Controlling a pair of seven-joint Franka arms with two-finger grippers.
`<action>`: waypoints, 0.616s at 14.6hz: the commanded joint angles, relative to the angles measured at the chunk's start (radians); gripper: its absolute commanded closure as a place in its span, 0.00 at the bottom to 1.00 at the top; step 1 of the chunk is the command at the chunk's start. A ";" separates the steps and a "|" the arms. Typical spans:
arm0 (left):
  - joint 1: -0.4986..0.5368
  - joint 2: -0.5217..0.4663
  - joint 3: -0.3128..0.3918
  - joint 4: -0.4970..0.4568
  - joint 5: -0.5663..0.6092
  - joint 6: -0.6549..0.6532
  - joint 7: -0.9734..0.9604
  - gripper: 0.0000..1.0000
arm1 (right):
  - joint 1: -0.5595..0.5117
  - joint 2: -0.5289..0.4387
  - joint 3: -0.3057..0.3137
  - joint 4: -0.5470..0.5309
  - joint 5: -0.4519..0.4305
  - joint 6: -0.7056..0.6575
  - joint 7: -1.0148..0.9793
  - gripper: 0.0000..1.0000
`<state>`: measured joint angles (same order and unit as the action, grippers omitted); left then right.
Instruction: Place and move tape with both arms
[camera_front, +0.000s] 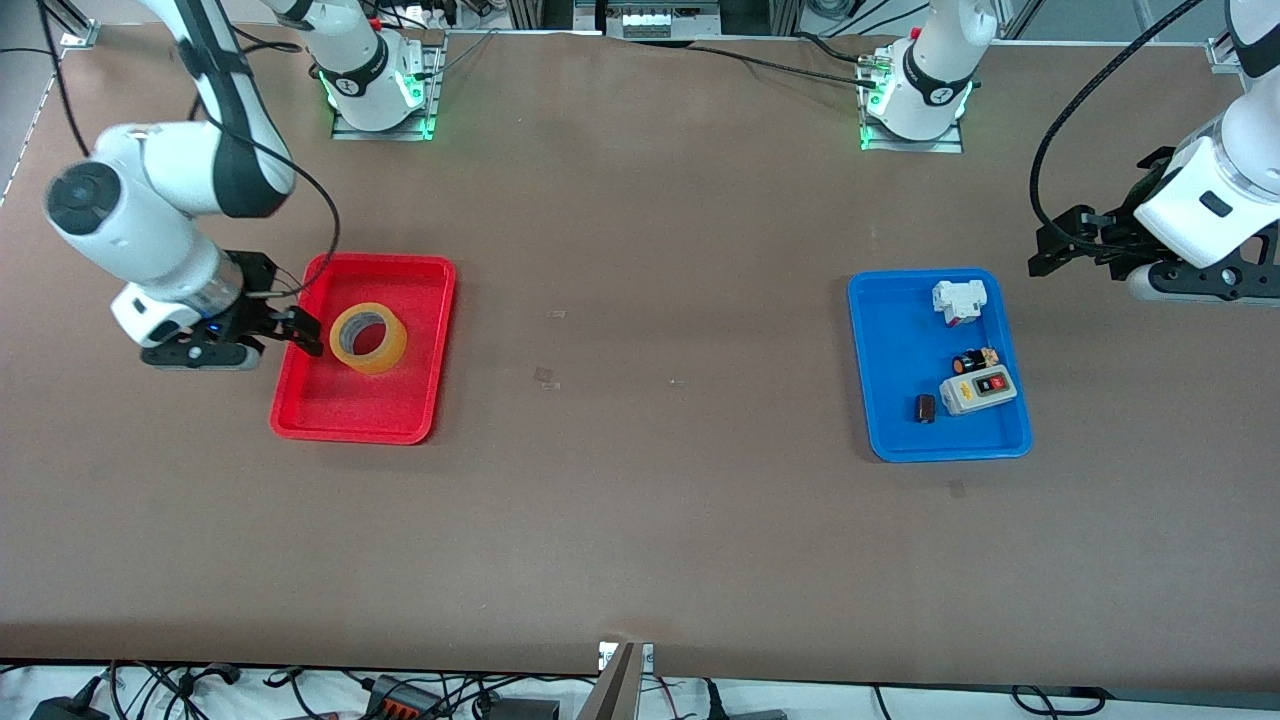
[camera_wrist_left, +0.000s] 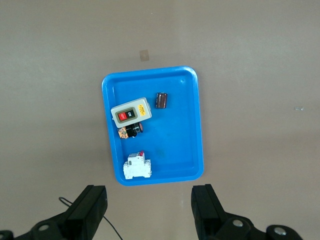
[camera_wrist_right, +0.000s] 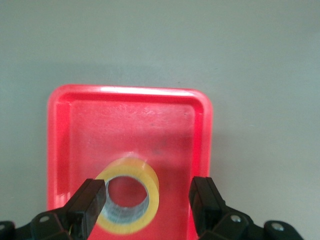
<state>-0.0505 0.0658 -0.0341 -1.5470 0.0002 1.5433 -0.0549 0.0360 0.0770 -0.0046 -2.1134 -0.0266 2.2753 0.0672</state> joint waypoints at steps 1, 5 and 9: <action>0.006 -0.004 -0.004 0.001 0.018 -0.009 0.004 0.00 | -0.025 -0.106 0.003 0.041 0.005 -0.143 0.016 0.00; 0.007 -0.004 -0.003 0.002 0.017 -0.009 0.004 0.00 | -0.024 -0.274 0.003 0.046 0.004 -0.301 0.016 0.00; 0.007 -0.004 -0.003 0.005 0.015 -0.009 0.001 0.00 | -0.025 -0.384 0.002 0.047 0.005 -0.384 0.035 0.01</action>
<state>-0.0477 0.0658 -0.0329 -1.5470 0.0002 1.5433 -0.0554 0.0175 -0.2489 -0.0072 -2.0519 -0.0266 1.9245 0.0778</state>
